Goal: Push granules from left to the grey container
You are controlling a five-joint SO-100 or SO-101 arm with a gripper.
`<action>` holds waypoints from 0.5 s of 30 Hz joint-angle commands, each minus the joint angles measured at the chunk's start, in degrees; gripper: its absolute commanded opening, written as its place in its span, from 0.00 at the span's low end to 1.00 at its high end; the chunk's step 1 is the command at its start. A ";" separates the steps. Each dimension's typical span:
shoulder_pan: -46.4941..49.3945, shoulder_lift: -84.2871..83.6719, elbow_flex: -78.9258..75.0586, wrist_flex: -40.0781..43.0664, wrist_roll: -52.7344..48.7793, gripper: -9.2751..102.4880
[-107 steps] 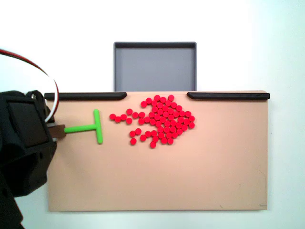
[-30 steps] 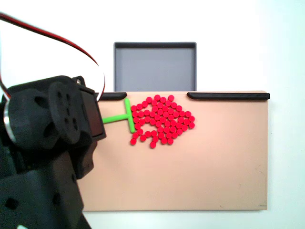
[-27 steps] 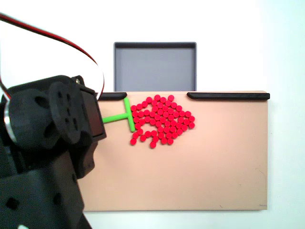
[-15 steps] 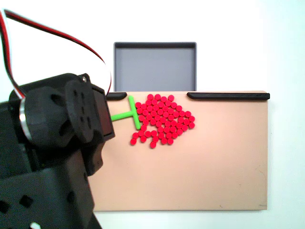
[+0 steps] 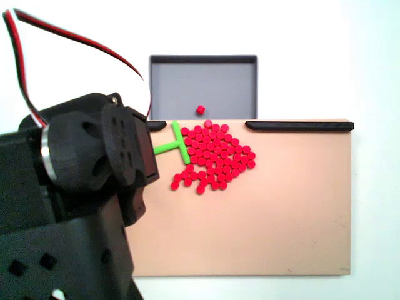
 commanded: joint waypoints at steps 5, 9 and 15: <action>0.79 0.09 0.26 -0.35 -2.55 0.08; 0.88 0.18 0.26 -0.35 -4.39 0.08; 1.23 0.35 0.18 -0.35 -6.50 0.08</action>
